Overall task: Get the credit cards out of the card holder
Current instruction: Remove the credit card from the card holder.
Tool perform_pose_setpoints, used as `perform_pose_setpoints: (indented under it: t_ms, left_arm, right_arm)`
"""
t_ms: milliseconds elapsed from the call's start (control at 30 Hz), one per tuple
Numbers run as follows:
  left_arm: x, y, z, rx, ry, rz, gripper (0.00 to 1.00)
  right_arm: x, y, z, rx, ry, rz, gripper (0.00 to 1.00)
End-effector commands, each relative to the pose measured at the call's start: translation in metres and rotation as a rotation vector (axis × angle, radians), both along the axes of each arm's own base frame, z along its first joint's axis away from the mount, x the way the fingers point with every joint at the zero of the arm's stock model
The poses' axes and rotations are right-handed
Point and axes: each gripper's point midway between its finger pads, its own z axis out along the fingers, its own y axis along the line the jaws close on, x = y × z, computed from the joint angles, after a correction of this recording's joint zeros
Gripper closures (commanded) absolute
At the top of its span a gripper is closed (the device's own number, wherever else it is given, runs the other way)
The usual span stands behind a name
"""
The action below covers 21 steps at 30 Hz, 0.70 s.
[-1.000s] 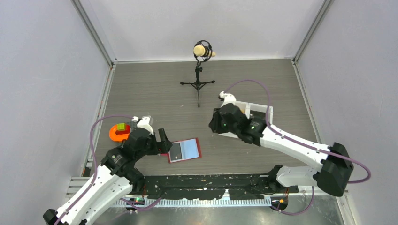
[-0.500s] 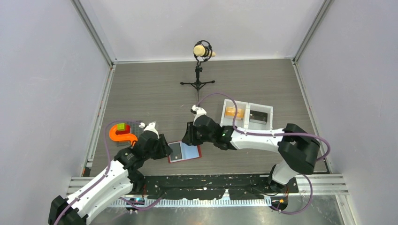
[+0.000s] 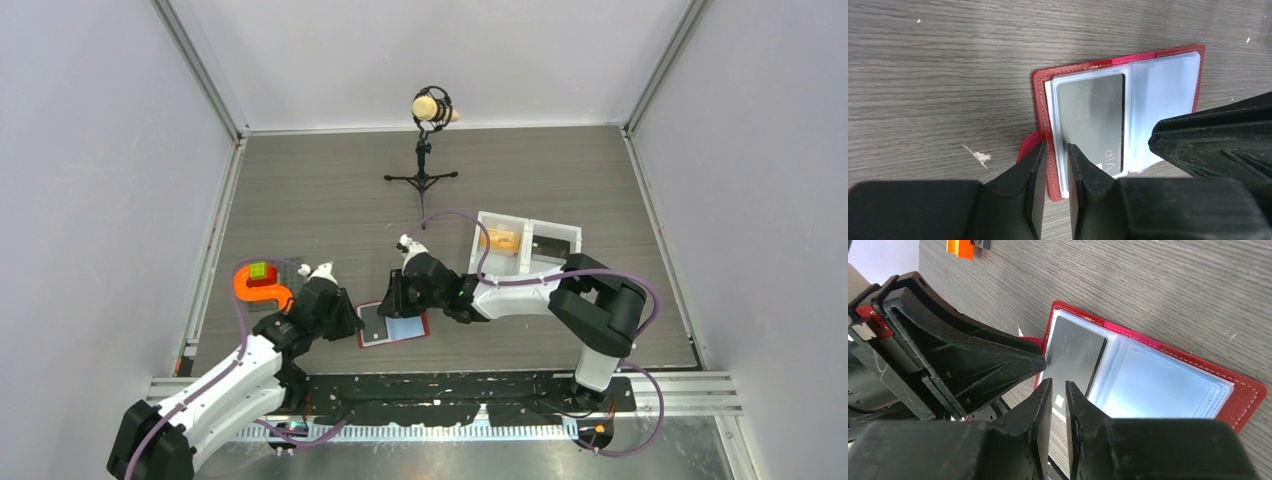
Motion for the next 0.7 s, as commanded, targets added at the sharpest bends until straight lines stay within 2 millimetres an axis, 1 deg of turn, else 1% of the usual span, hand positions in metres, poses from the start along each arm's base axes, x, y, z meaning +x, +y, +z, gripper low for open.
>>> perform_pose_setpoints:
  t_ms: [0,233,533,667]
  left_arm:
    - [0.006,-0.006,0.001,-0.022,-0.021,-0.013,0.78]
    - [0.004,-0.001,-0.006,0.001,0.017,0.012,0.84]
    - [0.002,-0.001,-0.005,-0.011,0.015,0.022,0.86]
    - [0.002,-0.002,-0.005,-0.025,0.014,0.021,0.86]
  right_arm:
    - [-0.003,0.007,0.000,0.044,0.011,0.002,0.77]
    - [-0.002,-0.002,-0.010,-0.001,0.007,-0.015,0.78]
    - [-0.003,-0.010,-0.025,-0.056,0.017,-0.025,0.78]
    - [-0.003,-0.008,-0.027,-0.050,0.027,-0.022,0.78]
